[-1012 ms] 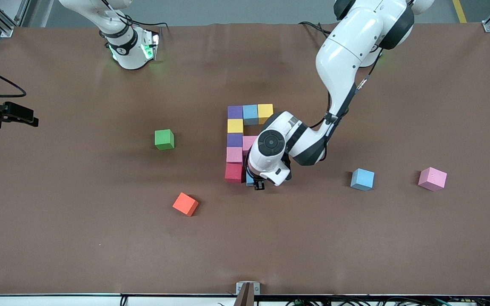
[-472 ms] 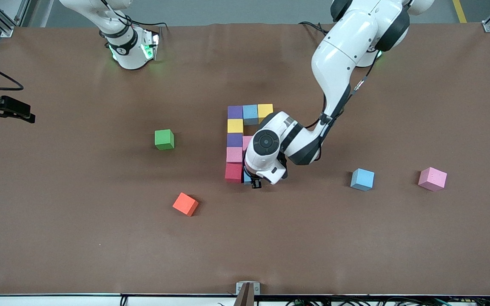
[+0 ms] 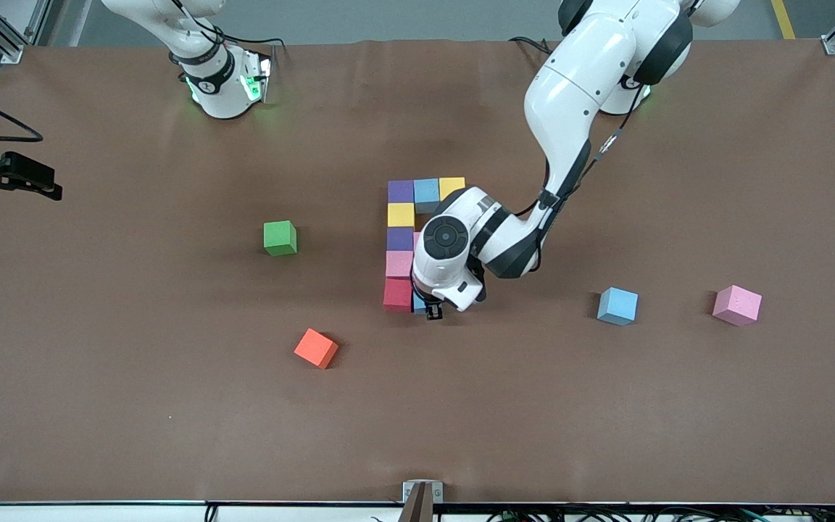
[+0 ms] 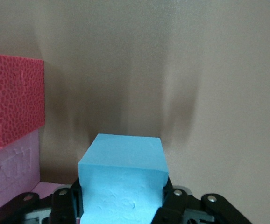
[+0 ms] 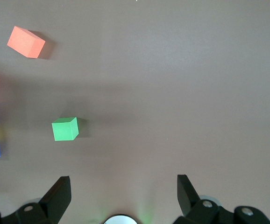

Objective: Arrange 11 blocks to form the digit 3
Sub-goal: 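Lower the blue cube beside the red cube with the left gripper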

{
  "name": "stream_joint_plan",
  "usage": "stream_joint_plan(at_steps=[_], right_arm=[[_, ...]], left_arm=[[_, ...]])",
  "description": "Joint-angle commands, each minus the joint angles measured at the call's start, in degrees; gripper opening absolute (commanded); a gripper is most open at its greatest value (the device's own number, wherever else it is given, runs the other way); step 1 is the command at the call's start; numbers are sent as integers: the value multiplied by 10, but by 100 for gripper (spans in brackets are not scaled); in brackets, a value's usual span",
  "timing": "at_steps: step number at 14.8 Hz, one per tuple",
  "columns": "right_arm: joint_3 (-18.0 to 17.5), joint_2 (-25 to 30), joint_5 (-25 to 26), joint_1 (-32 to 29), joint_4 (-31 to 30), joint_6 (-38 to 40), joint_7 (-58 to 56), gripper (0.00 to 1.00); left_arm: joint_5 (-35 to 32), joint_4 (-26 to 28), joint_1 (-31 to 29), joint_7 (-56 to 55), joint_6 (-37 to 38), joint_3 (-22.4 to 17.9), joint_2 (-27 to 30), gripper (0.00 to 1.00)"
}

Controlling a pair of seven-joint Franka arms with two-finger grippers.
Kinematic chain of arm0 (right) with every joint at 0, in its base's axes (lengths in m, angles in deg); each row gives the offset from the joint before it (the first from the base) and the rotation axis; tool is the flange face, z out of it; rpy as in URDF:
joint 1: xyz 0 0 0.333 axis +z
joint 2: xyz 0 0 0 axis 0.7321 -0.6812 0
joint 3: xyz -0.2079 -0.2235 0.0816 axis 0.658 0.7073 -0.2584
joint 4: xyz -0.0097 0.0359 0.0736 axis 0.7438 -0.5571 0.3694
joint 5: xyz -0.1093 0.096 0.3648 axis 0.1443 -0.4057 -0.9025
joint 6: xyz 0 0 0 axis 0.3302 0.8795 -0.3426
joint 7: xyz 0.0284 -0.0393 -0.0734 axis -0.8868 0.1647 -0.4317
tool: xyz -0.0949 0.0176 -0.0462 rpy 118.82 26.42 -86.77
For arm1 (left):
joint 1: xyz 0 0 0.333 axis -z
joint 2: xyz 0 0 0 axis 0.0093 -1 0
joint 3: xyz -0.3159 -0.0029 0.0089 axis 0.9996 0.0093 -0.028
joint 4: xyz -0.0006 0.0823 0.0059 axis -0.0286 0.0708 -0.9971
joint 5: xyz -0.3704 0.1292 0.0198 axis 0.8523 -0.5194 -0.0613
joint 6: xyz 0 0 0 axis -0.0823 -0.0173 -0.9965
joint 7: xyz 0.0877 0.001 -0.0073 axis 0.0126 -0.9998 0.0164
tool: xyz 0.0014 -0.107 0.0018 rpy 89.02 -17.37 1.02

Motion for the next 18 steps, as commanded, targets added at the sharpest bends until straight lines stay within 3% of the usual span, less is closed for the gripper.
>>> stream_joint_plan(at_steps=[1,5,7,9,10,18], right_arm=[[8,68,6,7,-81,-35,-1,100],[8,85,5,9,-81,-19,0,100],[6,94,3,7,-79,-9,0,100],[6,100,2,4,-77,-5,0,100],[6,99,1,4,-71,-2,0,100],[2,115,-1,5,-67,26,2,100]], left_arm=[[11,-20,14,-3,-19,-13,-23,6],[10,-18,14,-2,-24,-14,-23,11],[9,-16,14,-2,-23,-14,-22,28],[8,-13,11,1,-23,-14,-20,66],[3,-12,13,4,-22,-15,-18,100],[-11,-2,9,20,63,-10,60,100]])
